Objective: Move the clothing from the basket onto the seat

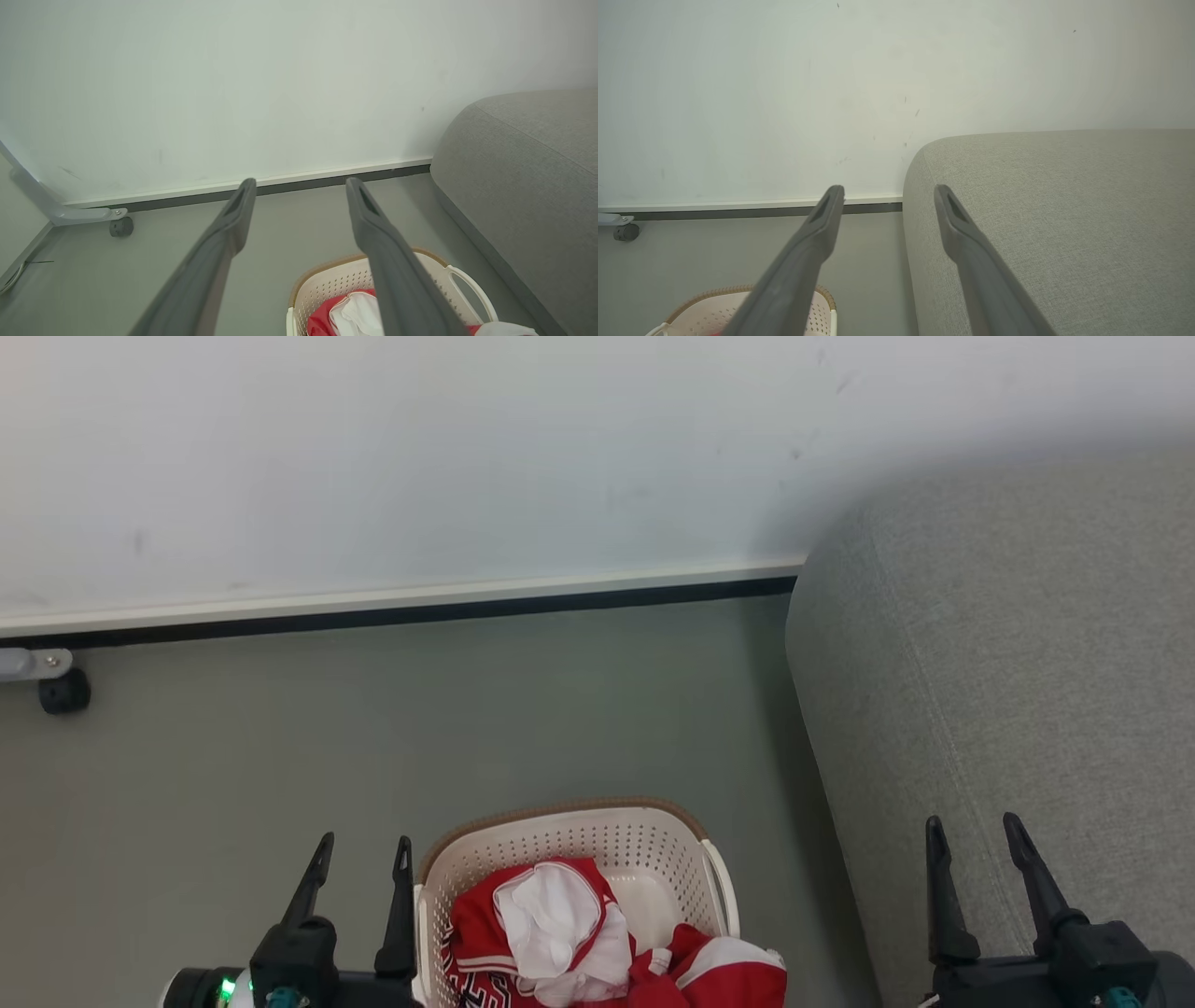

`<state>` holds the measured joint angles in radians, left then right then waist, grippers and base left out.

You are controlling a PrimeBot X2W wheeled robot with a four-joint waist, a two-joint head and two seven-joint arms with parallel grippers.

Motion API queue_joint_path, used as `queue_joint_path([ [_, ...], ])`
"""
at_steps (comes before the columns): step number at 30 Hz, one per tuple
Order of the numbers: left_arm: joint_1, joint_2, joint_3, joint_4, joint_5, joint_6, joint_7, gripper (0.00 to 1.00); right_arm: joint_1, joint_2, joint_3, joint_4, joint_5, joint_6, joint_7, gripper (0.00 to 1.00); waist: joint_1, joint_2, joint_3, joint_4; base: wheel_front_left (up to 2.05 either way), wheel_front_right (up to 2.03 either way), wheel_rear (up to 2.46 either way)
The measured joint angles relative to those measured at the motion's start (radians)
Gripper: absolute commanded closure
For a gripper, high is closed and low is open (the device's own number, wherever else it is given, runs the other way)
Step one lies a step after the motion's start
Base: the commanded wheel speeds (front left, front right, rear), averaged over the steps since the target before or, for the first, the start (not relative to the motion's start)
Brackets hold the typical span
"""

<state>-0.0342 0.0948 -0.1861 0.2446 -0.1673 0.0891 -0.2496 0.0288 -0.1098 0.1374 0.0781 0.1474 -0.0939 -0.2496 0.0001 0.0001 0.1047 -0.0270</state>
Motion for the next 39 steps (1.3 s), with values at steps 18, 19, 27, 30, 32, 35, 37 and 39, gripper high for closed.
queue_joint_path([
  [18, -0.184, -0.019, -0.092, 0.168, 0.053, -0.036, 0.015, 0.00, -0.131, 0.010, 0.014, -0.128, -0.035, 0.000, -0.007, 0.00, 0.0001, 0.0000, 0.249, -0.050, 0.00, 0.00, 0.00],
  [19, -0.198, -0.019, -0.093, 0.180, 0.056, -0.036, 0.021, 0.00, -0.141, 0.011, 0.018, -0.137, -0.036, 0.000, -0.007, 0.00, 0.0002, 0.0000, 0.263, -0.055, 0.00, 0.00, 0.00],
  [27, -0.309, -0.026, -0.109, 0.293, 0.071, -0.035, 0.070, 0.00, -0.226, 0.012, 0.016, -0.190, -0.041, 0.000, -0.007, 0.00, 0.0002, 0.0001, 0.379, -0.103, 0.00, 0.00, 0.00],
  [30, -0.353, -0.027, -0.122, 0.331, 0.083, -0.035, 0.086, 0.00, -0.256, 0.012, 0.015, -0.210, -0.042, 0.003, -0.007, 0.00, 0.0002, 0.0001, 0.423, -0.120, 0.00, 0.00, 0.00],
  [32, -0.374, -0.029, -0.134, 0.354, 0.104, -0.035, 0.099, 0.00, -0.270, 0.012, 0.011, -0.227, -0.043, 0.003, -0.007, 0.00, 0.0002, 0.0001, 0.453, -0.131, 0.00, 0.00, 0.00],
  [35, -0.404, -0.032, -0.142, 0.388, 0.112, -0.035, 0.110, 0.00, -0.289, 0.012, 0.006, -0.246, -0.043, 0.003, -0.007, 0.00, 0.0002, 0.0001, 0.499, -0.144, 0.00, 0.00, 0.00],
  [37, -0.429, -0.031, -0.146, 0.407, 0.118, -0.035, 0.117, 0.00, -0.305, 0.012, 0.007, -0.261, -0.047, 0.003, -0.007, 0.00, 0.0001, 0.0001, 0.530, -0.153, 0.00, 0.00, 0.00],
  [39, -0.456, -0.031, -0.146, 0.423, 0.118, -0.033, 0.122, 0.00, -0.323, 0.013, 0.010, -0.277, -0.058, 0.006, -0.007, 0.00, 0.0001, 0.0001, 0.561, -0.160, 0.00, 0.00, 0.00],
])
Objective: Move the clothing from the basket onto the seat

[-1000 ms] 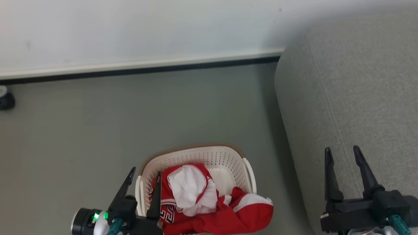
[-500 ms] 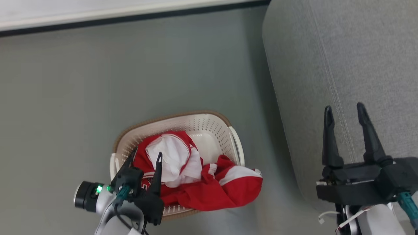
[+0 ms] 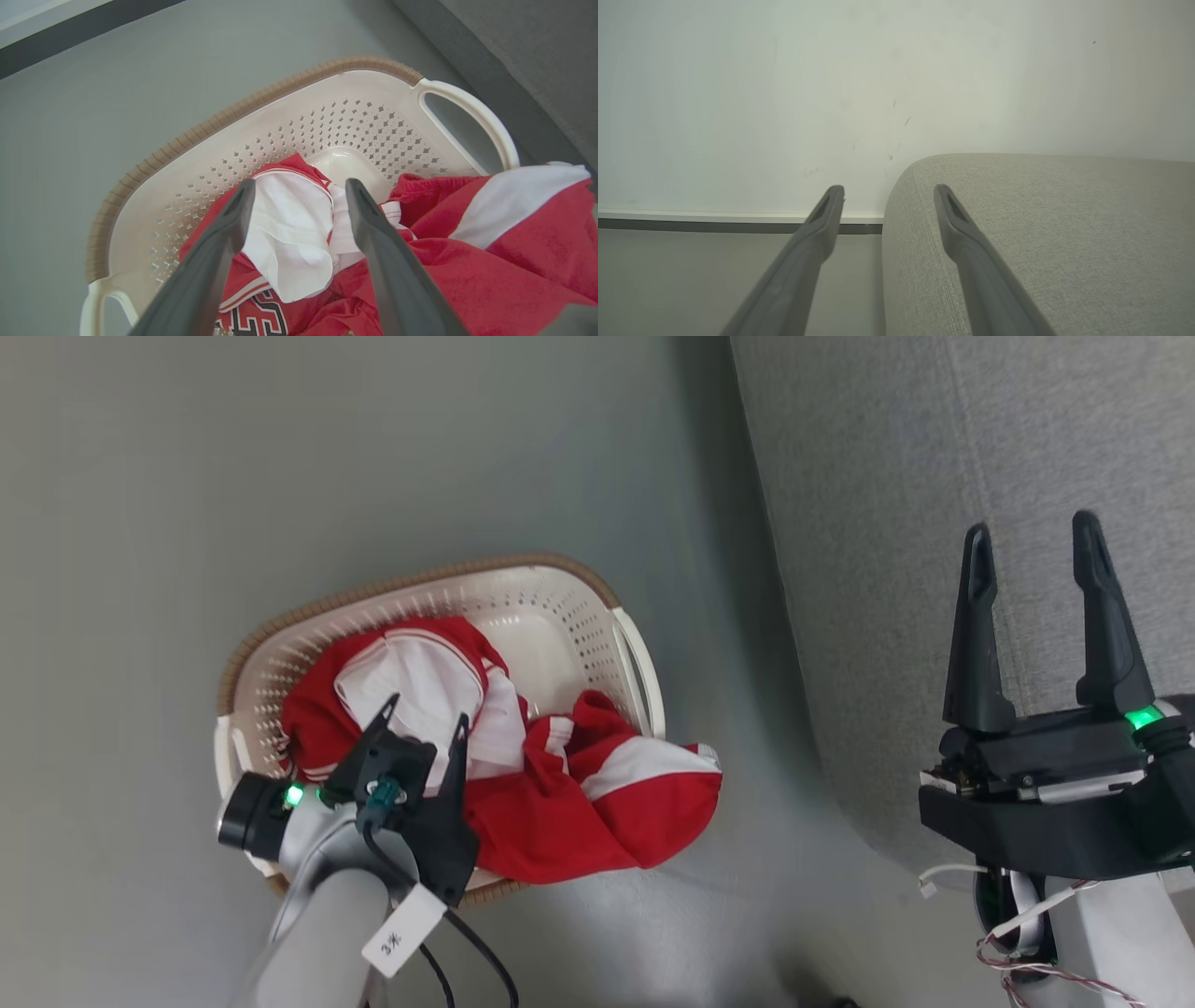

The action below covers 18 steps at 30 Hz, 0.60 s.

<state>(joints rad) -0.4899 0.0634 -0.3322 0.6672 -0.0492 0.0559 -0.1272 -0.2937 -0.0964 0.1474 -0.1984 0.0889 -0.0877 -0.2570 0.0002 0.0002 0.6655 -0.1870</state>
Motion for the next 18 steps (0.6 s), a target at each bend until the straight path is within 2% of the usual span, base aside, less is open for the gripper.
queue_joint_path([
  [18, -0.247, 0.067, 0.040, 0.101, 0.047, 0.027, 0.056, 0.00, -0.176, 0.022, 0.035, -0.106, -0.003, 0.009, 0.000, 0.00, 0.0000, 0.0000, 0.287, -0.054, 0.00, 0.00, 0.00],
])
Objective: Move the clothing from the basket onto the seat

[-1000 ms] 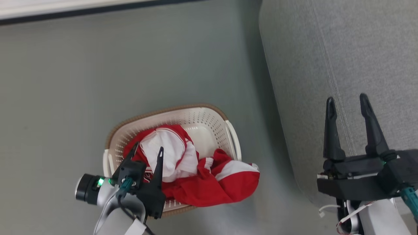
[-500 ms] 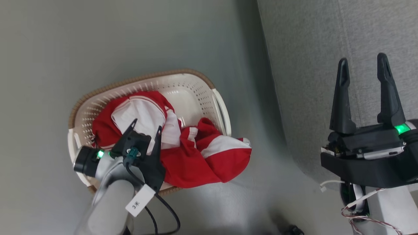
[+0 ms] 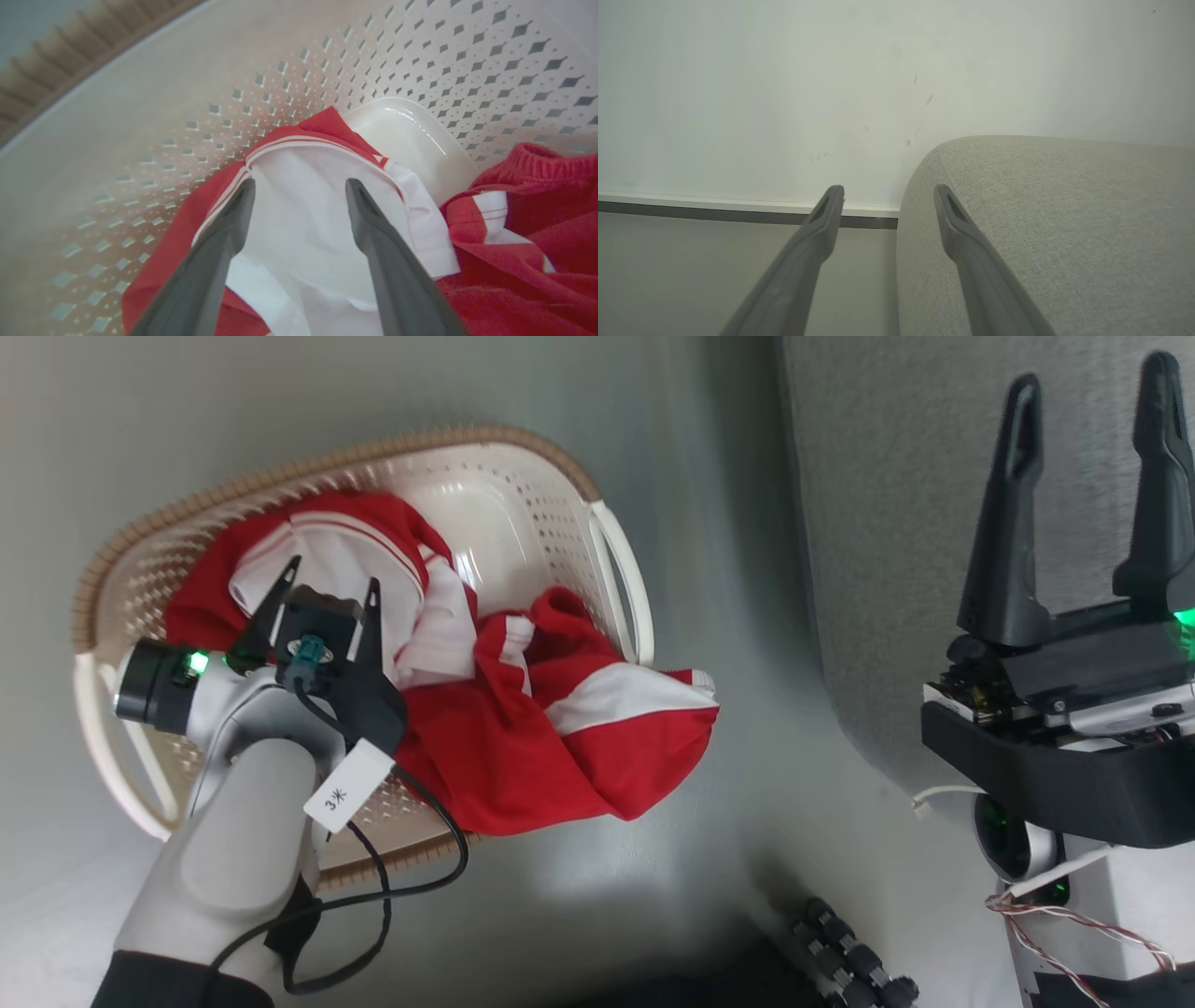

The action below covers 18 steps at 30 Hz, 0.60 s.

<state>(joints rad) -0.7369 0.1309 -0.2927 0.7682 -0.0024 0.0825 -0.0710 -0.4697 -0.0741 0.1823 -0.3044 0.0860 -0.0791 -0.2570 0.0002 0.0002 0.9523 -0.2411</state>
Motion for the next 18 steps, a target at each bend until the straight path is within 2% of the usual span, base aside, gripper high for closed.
queue_joint_path([
  [14, -0.080, 0.027, -0.010, 0.070, 0.076, 0.025, -0.011, 0.00, -0.037, 0.009, 0.032, 0.023, 0.000, 0.000, 0.000, 0.00, -0.0002, -0.0001, 0.091, -0.023, 0.00, 0.00, 0.00],
  [15, -0.082, 0.026, -0.012, 0.075, 0.077, 0.032, -0.011, 0.12, -0.037, 0.009, 0.032, 0.026, 0.000, 0.000, 0.000, 0.00, -0.0002, 0.0000, 0.092, -0.025, 0.00, 0.00, 0.00],
  [16, -0.083, 0.025, -0.014, 0.080, 0.081, 0.032, -0.011, 0.48, -0.038, 0.009, 0.032, 0.028, 0.000, 0.000, 0.000, 0.00, -0.0002, -0.0001, 0.092, -0.026, 0.00, 0.00, 0.00],
  [17, -0.085, 0.023, -0.016, 0.086, 0.088, 0.032, -0.014, 0.58, -0.039, 0.009, 0.031, 0.031, 0.000, 0.000, 0.000, 0.00, -0.0002, -0.0001, 0.092, -0.027, 0.00, 0.00, 0.00],
  [18, -0.086, 0.019, -0.018, 0.091, 0.091, 0.032, -0.021, 0.91, -0.040, 0.010, 0.030, 0.037, 0.000, 0.000, 0.000, 0.00, -0.0002, -0.0001, 0.091, -0.027, 0.00, 0.00, 0.00],
])
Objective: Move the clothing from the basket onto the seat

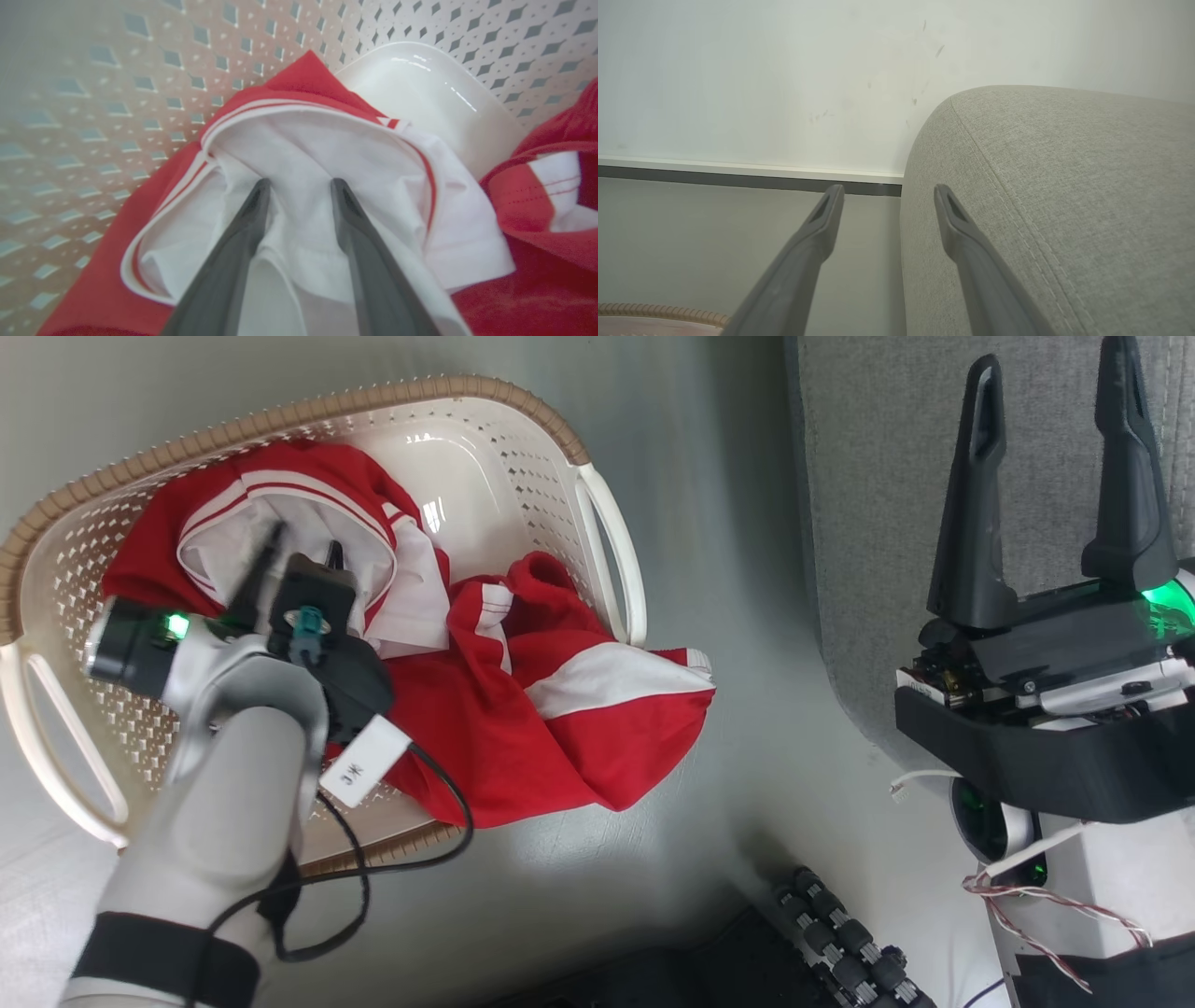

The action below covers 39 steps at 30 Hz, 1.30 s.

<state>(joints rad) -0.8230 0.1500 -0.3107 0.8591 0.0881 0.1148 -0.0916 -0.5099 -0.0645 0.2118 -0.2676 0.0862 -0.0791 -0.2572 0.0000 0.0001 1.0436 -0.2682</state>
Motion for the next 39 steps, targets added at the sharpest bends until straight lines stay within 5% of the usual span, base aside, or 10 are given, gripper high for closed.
queue_joint_path([
  [1, 0.000, -0.006, -0.001, 0.005, 0.001, 0.000, -0.005, 1.00, -0.002, 0.000, -0.001, 0.007, 0.000, 0.000, 0.000, 0.00, 0.0000, 0.0001, -0.002, 0.000, 0.00, 0.00, 0.00],
  [19, 0.014, -0.079, -0.013, 0.048, -0.036, -0.002, -0.123, 1.00, -0.026, 0.002, -0.009, 0.101, 0.000, 0.000, 0.000, 0.00, -0.0001, -0.0001, -0.119, 0.043, 0.00, 0.00, 0.00],
  [39, 0.163, -0.104, -0.063, -0.082, -0.144, -0.129, -0.158, 1.00, 0.084, -0.021, -0.051, 0.232, 0.000, 0.018, 0.000, 0.00, -0.0002, -0.0002, -0.364, 0.123, 0.00, 0.00, 0.00],
])
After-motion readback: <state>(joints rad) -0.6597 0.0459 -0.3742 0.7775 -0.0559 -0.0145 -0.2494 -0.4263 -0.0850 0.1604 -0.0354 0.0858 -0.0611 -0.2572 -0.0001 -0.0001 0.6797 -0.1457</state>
